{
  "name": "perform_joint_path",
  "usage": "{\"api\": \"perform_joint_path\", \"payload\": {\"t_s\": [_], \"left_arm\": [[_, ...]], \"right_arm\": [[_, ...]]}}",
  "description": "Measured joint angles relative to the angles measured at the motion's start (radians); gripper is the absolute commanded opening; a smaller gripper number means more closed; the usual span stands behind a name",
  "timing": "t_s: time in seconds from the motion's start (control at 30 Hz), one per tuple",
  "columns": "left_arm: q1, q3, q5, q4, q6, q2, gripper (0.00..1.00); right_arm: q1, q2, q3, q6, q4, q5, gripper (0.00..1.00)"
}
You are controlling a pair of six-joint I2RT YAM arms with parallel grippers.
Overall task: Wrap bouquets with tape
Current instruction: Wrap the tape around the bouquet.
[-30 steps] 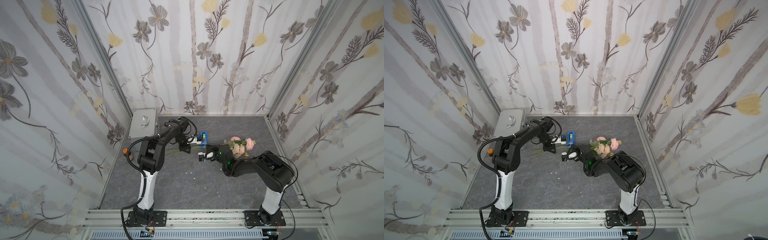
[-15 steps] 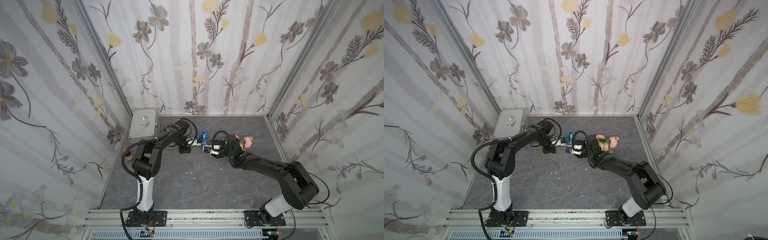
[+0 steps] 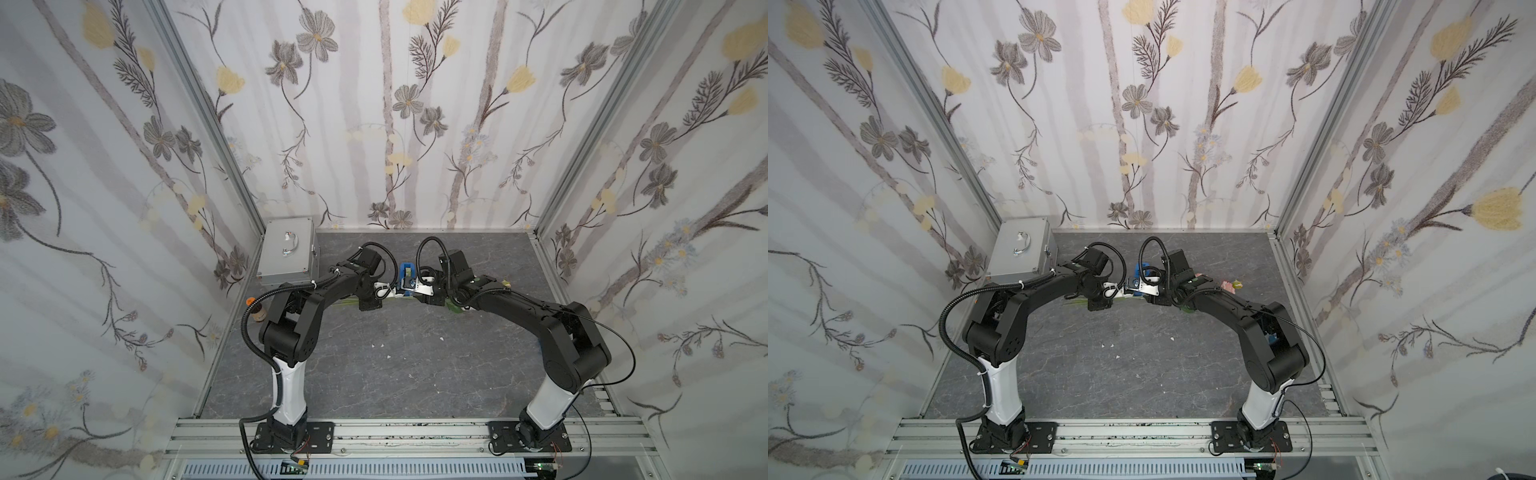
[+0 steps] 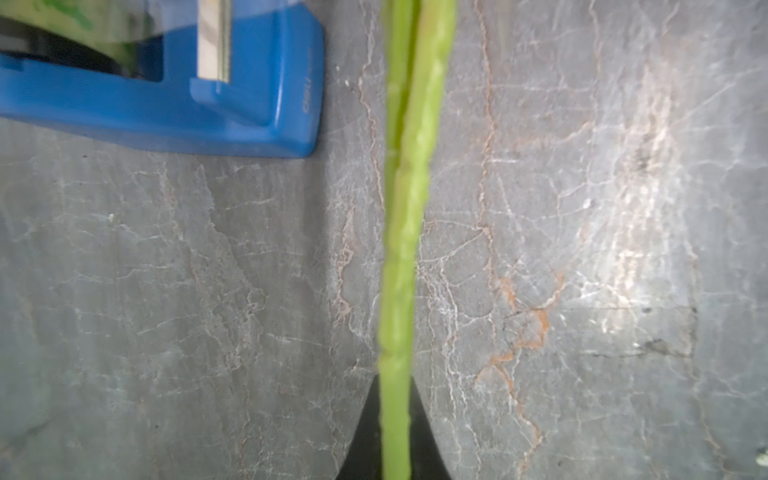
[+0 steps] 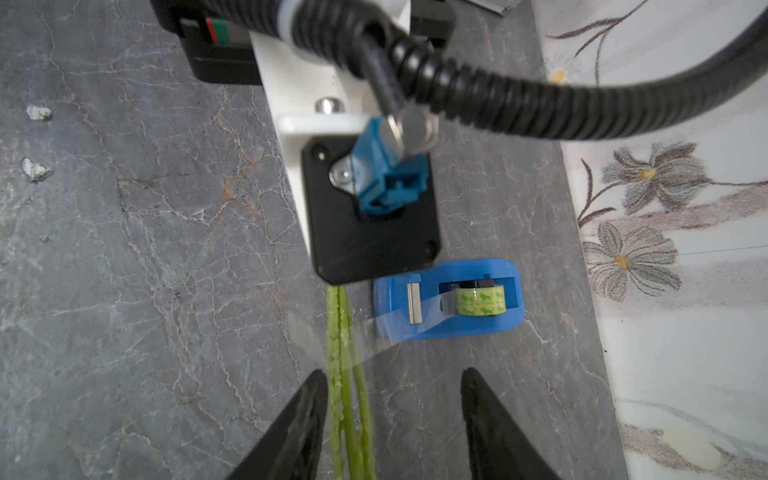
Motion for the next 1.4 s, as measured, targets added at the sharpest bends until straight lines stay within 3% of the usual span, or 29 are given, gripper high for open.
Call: {"api": "perform_joint_path", "payload": {"t_s": [0.47, 0.8, 1.4], "left_arm": [[-0.01, -0.105, -0.083, 0.2, 0.025, -0.055, 0.0], [-0.005, -0.096, -0.089, 0.185, 0.023, -0.057, 0.0], [0.003, -0.08, -0.048, 0.154, -0.002, -0.066, 0.0]], "right_arm": [[-0.005, 0.13, 0.121, -0.008, -0.099, -0.05, 0.47], [-0.002, 0.145, 0.122, -0.008, -0.074, -0.067, 0.41], [-0.047, 0.032, 0.001, 0.046, 0.072, -0.084, 0.5]]}}
